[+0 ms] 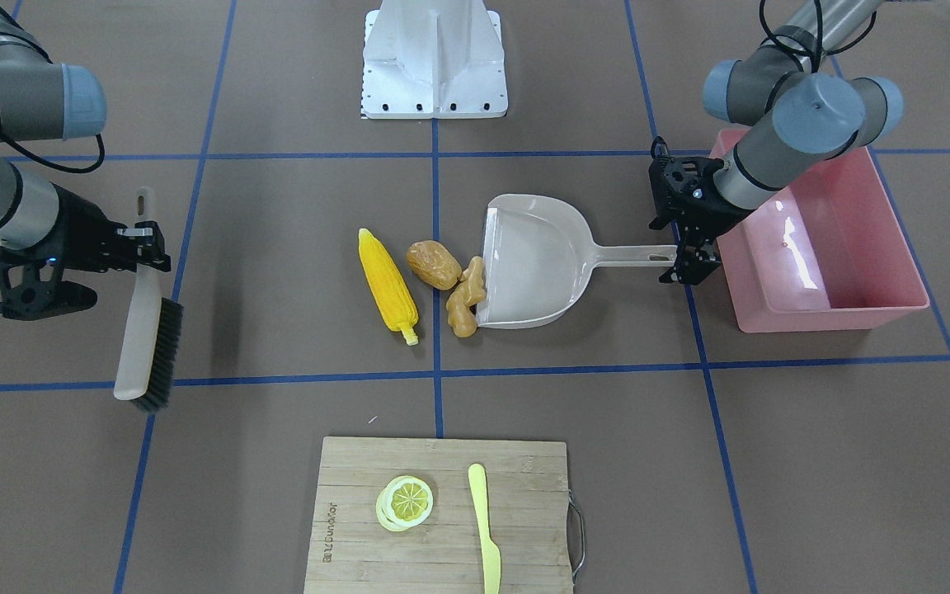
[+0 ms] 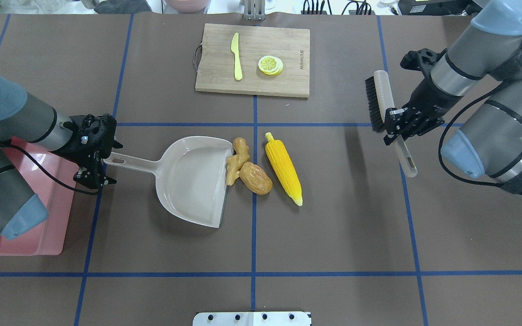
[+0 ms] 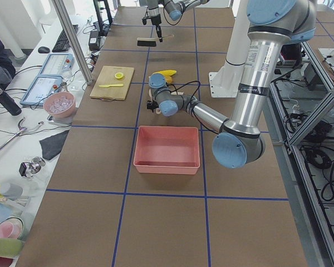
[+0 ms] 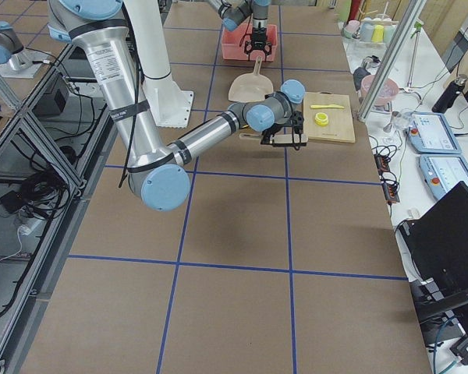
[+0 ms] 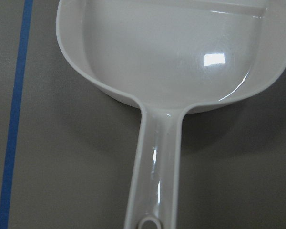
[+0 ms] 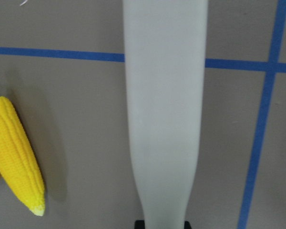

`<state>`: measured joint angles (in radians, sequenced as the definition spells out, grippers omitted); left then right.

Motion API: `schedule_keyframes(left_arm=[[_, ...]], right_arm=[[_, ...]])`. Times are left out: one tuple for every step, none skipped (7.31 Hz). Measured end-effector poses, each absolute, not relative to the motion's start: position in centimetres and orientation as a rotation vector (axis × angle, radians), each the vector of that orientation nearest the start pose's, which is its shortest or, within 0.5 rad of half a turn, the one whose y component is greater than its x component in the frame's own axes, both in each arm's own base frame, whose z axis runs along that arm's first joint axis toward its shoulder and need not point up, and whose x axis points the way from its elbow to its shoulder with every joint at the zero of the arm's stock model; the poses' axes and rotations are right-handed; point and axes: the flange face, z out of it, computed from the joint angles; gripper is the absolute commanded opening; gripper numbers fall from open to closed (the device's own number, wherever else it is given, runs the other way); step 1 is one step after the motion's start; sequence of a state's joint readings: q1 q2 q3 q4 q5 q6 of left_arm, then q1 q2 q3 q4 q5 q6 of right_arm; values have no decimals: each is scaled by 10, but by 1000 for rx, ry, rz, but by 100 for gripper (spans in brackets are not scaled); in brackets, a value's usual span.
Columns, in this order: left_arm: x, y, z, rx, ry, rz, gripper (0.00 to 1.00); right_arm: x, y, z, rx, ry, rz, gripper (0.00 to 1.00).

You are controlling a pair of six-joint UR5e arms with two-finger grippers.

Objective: Sweep and dump trash into bin
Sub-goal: 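Carry the brush with the right gripper toward the corn beside the dustpan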

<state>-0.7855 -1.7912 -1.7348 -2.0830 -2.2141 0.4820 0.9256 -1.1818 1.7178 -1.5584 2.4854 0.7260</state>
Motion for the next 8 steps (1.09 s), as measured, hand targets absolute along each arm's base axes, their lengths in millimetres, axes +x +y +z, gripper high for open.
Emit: schedule_keyframes(left_arm=[[358,-464,403,839,794,1426,96],[359,-464,406,832,793,1426,96],[359,-465,408,824,792,1425,96],[359,-466,409,817,791,1423,96],[359,-467,409,811,791,1421,95],[359,-466,408,806,801,1423,95],[359,-464,405,805,819,1429,95],[358,-462,402,807,831,1433,95]], right_arm=[[-351,-518,343,-174,-1008,-204,0],[-373,-510,335,-179,-1000,-224,0],[-394,-502,325,-194,-993,-225,0],[-413,-492,319,-217,-979,-204,0],[-427,-482,312,-241,-962,-162,0],[-438,-477,303,-261,-950,-115,0],[-448,-471,295,-274,-930,-74,0],[-453,-466,292,-277,-898,-45,0]])
